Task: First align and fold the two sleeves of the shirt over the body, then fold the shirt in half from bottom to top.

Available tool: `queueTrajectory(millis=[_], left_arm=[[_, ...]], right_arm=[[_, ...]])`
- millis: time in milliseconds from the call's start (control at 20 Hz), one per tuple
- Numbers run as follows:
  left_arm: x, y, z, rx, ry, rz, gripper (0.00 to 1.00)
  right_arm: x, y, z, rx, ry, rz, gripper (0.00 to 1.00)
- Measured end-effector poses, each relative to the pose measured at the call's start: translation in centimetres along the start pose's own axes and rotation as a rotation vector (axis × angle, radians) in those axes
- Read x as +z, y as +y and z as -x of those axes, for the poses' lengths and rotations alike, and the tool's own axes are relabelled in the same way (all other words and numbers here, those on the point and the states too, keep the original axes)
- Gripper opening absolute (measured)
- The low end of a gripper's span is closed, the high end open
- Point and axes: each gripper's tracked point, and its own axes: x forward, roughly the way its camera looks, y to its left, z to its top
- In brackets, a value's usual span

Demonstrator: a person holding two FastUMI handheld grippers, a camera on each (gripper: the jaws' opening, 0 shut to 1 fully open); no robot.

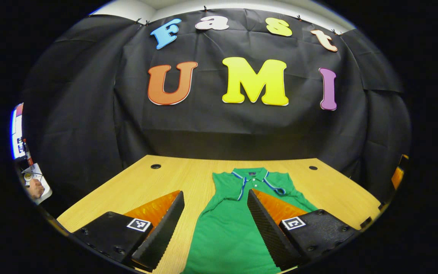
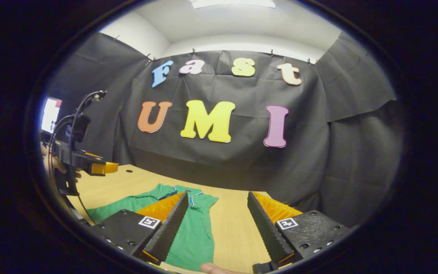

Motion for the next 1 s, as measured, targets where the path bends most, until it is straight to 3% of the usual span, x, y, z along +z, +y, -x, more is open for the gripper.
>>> queueTrajectory(millis=[200, 450, 800, 1000], left_arm=[[-7.7, 1.8, 1.9, -0.007, 0.072, 0.045, 1.0], [-15.0, 3.5, 2.5, 0.03, 0.138, 0.012, 1.0], [-17.7, 3.7, 3.2, 0.021, 0.129, -0.014, 1.0], [-17.5, 3.6, 2.9, 0.056, 0.092, -0.021, 1.0]], right_arm=[[-5.3, -0.7, 0.9, -0.079, 0.053, -0.012, 0.96], [-14.6, 1.5, 1.9, -0.059, 0.203, -0.089, 0.95], [-24.0, 3.4, 1.8, 0.002, 0.43, -0.088, 0.95], [-23.7, 3.5, 1.3, 0.005, 0.398, -0.097, 0.96]])
